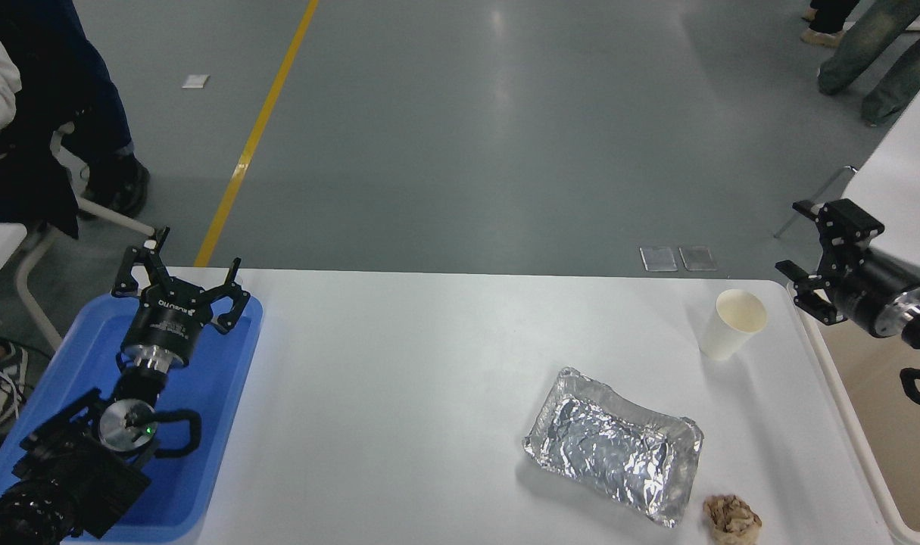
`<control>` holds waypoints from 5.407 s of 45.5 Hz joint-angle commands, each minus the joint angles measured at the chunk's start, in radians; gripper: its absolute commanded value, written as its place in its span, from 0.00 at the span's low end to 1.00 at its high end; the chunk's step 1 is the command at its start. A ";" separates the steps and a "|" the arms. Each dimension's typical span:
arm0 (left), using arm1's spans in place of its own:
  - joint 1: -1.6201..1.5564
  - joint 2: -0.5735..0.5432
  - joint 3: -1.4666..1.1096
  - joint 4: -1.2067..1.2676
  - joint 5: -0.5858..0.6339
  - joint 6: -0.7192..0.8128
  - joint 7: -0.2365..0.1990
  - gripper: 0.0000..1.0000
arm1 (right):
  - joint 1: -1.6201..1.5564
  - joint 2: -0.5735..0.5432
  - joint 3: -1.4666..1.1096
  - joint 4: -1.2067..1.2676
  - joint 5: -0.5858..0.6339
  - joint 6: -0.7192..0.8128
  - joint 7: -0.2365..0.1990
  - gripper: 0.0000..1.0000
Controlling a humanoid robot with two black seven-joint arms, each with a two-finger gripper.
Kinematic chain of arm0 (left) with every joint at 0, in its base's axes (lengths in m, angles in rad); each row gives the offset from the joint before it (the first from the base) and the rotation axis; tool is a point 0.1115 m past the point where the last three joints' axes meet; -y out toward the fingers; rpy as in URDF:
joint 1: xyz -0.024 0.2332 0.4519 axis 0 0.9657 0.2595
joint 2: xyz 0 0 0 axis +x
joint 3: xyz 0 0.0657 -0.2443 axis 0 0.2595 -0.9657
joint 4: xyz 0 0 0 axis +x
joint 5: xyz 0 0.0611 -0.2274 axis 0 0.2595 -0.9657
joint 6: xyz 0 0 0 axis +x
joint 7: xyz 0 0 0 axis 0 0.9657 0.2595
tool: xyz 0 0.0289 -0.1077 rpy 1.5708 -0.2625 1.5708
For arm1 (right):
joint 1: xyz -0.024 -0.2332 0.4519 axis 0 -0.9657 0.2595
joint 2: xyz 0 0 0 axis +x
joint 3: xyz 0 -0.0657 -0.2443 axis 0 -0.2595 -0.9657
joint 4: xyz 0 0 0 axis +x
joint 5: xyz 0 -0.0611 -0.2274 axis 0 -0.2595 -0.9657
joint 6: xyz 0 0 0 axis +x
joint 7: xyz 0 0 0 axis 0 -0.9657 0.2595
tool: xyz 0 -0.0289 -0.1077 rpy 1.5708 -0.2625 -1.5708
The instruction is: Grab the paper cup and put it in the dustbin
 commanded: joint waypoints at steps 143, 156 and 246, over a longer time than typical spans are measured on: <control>-0.001 -0.003 0.000 0.000 0.000 0.000 0.002 1.00 | 0.244 0.519 -1.001 -0.268 -0.071 -0.173 -0.213 1.00; -0.001 -0.003 0.000 0.000 0.000 0.000 0.000 1.00 | 0.195 0.514 -0.997 -0.278 -0.021 -0.200 -0.215 1.00; -0.001 -0.003 0.000 0.000 0.000 -0.002 0.002 1.00 | 1.101 0.317 -1.256 0.374 -0.059 0.223 -0.314 0.00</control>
